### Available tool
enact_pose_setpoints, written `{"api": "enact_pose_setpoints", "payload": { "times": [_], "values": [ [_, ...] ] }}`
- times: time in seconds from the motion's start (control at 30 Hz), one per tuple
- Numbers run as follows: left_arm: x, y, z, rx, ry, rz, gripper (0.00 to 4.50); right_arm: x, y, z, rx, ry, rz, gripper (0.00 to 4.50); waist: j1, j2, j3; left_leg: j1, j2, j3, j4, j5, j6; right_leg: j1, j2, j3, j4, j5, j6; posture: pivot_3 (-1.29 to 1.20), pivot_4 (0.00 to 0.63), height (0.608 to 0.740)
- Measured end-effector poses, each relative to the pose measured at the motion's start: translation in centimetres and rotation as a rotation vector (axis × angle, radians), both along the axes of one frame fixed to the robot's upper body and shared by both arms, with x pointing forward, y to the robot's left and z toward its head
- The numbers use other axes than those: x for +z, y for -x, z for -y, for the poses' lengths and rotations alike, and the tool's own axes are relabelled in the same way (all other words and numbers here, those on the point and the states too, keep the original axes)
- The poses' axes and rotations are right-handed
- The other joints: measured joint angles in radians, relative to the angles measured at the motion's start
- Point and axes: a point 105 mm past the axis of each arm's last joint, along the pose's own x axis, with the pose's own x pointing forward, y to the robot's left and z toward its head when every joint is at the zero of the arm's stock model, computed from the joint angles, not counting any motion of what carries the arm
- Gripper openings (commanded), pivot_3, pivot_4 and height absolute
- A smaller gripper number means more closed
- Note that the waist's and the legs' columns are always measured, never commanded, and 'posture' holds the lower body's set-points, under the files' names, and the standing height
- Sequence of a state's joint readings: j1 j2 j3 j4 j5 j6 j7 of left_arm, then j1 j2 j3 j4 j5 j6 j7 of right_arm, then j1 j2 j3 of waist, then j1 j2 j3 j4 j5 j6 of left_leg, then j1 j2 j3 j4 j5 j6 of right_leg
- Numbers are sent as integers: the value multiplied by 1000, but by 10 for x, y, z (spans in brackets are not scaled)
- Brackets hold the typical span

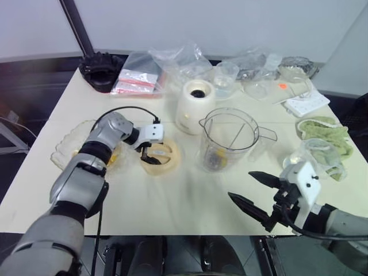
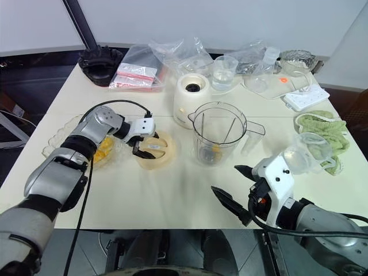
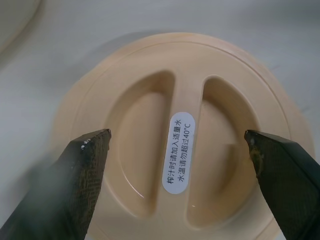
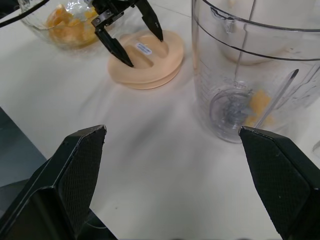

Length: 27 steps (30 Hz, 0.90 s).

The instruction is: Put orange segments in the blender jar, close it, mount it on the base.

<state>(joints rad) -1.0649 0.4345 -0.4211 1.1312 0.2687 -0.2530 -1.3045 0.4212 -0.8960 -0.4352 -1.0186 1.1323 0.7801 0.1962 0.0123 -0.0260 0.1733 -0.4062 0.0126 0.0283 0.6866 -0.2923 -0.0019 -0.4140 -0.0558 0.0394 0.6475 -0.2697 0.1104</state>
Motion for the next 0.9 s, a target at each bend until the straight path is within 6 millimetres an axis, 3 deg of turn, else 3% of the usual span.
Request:
{"api": "enact_pose_setpoints", "payload": {
  "times": [0.2,0.57,0.63,0.67,0.7,0.8,0.87,0.9],
  "values": [
    [-3,0,1,4,-6,-8,298,0,-2,3,-26,8,19,4500,-1,0,-1,2,0,0,0,0,0,2,0,0,1,0,0,0,150,740],
    [2,0,-3,57,46,-65,253,-12,-14,17,-107,17,31,4500,-3,-2,-1,8,1,0,0,0,0,7,2,1,0,0,0,0,150,740],
    [26,-4,-3,63,97,-73,253,-19,-18,26,-154,34,26,4500,-2,-3,0,2,2,0,2,0,0,2,4,1,0,1,-1,0,150,740],
    [60,-10,-1,55,139,-46,253,-22,-19,32,-179,45,26,4500,1,-5,1,-6,2,-1,6,0,0,-5,5,0,3,1,-1,0,150,740],
    [78,-13,0,49,159,-20,253,-24,-20,33,-187,47,25,4500,2,-5,1,-9,2,-2,7,0,0,-7,6,-1,3,1,-1,0,150,740],
    [194,-15,6,4,233,162,253,-31,-20,39,-200,56,16,4500,0,-5,1,-19,2,-3,12,-1,1,-14,6,-3,3,2,0,0,150,740],
    [252,-1,27,-90,288,271,253,-34,-23,39,-196,64,23,4500,0,-1,-1,-17,1,-2,12,-3,5,-12,4,-2,0,2,1,0,150,740],
    [264,3,34,-122,303,293,253,-34,-25,39,-197,61,32,4500,1,1,-2,-16,1,-2,12,-3,6,-10,3,-2,0,2,1,0,150,740]
  ]
}}
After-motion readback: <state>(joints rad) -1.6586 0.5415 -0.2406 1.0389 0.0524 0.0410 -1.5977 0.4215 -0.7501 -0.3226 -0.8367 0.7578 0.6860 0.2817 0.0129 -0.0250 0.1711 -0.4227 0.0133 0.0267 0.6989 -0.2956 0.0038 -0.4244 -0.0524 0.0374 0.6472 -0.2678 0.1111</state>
